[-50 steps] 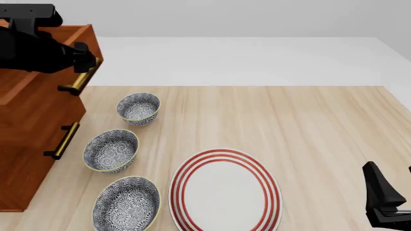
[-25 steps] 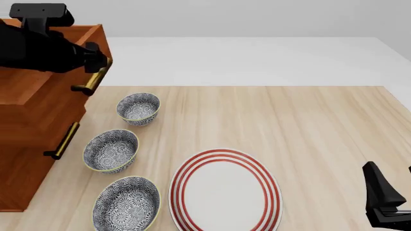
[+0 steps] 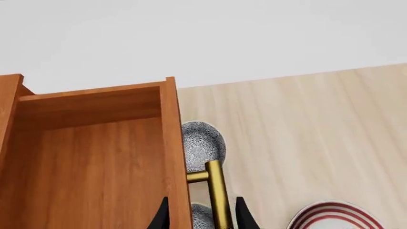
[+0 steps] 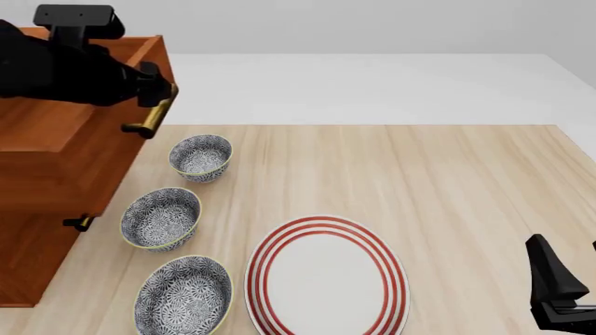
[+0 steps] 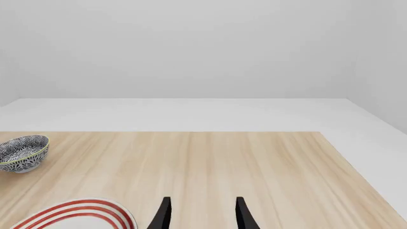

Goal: Open the top drawer of the cabinet.

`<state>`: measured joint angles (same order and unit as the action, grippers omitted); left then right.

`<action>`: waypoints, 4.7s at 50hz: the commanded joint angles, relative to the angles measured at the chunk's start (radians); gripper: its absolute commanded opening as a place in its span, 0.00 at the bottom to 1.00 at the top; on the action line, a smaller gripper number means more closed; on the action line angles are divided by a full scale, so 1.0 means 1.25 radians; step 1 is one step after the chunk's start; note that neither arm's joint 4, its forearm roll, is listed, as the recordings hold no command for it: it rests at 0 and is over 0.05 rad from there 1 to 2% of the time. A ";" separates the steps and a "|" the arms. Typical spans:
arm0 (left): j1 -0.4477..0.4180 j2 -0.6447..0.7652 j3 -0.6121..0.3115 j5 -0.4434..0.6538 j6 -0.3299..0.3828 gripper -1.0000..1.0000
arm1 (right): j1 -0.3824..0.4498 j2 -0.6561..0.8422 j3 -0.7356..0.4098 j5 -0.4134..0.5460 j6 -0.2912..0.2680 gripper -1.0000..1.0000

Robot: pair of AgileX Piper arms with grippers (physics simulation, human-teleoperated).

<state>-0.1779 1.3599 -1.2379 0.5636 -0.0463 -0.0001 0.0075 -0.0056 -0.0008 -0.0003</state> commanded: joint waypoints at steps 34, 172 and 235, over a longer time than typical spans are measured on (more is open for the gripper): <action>-0.063 0.045 0.049 -0.015 0.018 1.00 | 0.000 0.000 0.000 0.000 0.000 1.00; -0.139 -0.032 -0.020 0.043 0.027 1.00 | 0.000 0.000 0.000 0.000 0.000 1.00; -0.144 -0.109 -0.127 0.132 0.044 1.00 | 0.000 0.000 0.000 0.000 0.000 1.00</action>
<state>-0.3544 1.2363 -1.3819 0.7156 0.0056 -0.0001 0.0075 -0.0056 -0.0008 -0.0003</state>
